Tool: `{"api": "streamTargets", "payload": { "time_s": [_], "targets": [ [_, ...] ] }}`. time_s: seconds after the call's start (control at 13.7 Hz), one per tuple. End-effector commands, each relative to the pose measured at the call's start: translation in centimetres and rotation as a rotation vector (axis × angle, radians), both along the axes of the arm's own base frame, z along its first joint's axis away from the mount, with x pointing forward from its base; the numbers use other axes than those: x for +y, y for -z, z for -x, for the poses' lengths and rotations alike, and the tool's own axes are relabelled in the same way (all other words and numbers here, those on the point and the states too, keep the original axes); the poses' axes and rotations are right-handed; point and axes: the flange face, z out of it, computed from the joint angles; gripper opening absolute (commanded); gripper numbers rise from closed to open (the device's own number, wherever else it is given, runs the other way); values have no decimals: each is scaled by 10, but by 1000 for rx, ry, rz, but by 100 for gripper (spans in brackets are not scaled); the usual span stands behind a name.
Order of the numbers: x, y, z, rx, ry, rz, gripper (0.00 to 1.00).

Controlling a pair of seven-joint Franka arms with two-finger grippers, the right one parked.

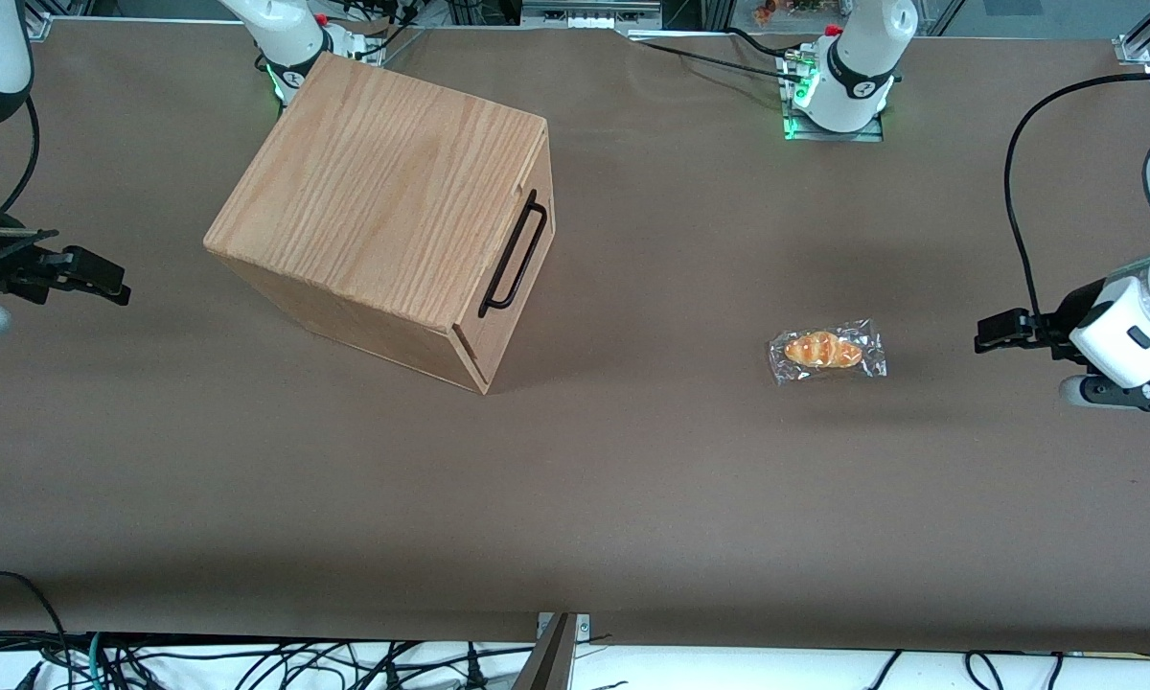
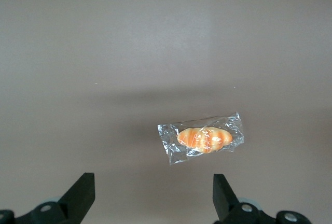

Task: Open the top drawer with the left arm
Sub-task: 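Move the left gripper over the bread roll toward the black drawer handle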

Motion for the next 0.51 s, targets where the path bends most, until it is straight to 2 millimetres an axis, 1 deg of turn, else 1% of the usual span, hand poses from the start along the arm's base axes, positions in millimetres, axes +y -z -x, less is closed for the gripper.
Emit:
{"api": "streamTargets", "payload": {
  "time_s": [0.0,0.07,0.22,0.44],
  "targets": [
    [-28,-8,0,-4,32,-6,100],
    [-37,-9,1,-5,19,-9,100],
    [-62,-9,2,-6,8,-12,100],
    [-91,-10,5,-4,35,15,100]
  ]
}}
